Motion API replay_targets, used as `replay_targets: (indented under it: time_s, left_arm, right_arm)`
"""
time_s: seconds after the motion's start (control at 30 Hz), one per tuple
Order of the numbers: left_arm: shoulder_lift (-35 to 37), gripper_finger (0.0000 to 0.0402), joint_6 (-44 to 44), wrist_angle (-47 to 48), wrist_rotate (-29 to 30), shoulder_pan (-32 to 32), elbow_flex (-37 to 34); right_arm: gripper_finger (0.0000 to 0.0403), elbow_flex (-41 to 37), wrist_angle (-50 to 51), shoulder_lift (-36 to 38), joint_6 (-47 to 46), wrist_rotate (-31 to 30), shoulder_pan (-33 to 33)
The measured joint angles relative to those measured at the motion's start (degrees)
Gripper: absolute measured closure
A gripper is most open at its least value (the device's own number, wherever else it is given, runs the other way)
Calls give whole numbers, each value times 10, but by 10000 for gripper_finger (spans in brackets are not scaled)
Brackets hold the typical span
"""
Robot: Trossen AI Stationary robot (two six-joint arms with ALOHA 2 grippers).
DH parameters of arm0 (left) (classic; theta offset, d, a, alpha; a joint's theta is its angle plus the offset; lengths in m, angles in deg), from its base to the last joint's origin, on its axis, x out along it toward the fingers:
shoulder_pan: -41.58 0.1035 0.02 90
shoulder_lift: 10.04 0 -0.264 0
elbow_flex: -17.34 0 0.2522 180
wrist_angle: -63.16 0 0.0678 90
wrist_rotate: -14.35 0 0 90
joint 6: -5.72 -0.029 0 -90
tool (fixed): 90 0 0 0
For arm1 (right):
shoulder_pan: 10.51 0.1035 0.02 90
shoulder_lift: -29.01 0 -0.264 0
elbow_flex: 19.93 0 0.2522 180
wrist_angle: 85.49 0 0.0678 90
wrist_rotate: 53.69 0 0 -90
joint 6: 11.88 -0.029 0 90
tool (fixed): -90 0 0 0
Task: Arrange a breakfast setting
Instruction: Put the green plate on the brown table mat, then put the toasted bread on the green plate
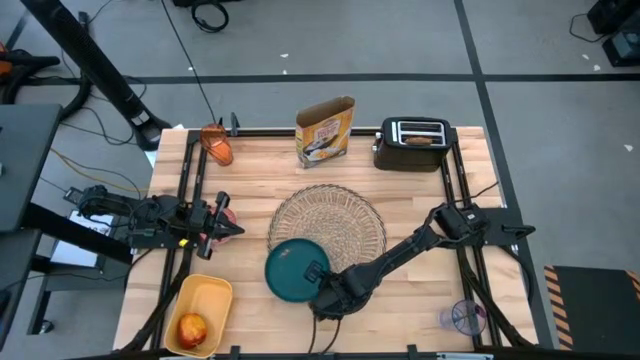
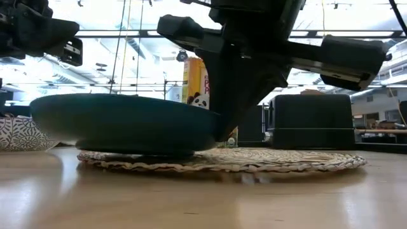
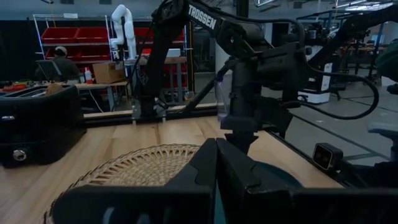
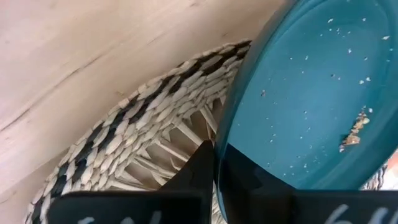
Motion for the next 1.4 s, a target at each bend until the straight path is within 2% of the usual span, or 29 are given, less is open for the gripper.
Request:
replay_targets:
  time_s: [0.27, 0.43, 0.53, 0.73, 0.93, 1.13, 1.23, 1.3, 1.4]
  left_arm:
    - [0, 390, 1, 4, 0, 0, 0]
    - [0, 390, 5, 9, 0, 0, 0]
    - [0, 390, 5, 12, 0, 0, 0]
    - [0, 390, 6, 0, 0, 0, 0]
    - [0, 390, 15, -9, 0, 0, 0]
    - [0, 390, 35, -10, 0, 0, 0]
    - [0, 390, 36, -10, 0, 0, 0]
    - [0, 390, 36, -11, 0, 0, 0]
    - [0, 390, 37, -16, 0, 0, 0]
  right_arm:
    - [326, 0, -11, 0, -7, 4, 8]
    - [283, 0, 23, 14, -49, -51, 23]
    - [263, 1, 48, 44, -121, -87, 25]
    - [240, -14, 90, 144, -335, -120, -9]
    - [223, -96, 93, 269, -505, -146, -72]
    - [218, -236, 104, 438, -585, -142, -153]
    - [219, -273, 156, 511, -588, -87, -227]
    - [223, -275, 207, 540, -580, -76, -288]
    - [227, -270, 252, 566, -496, -64, -374]
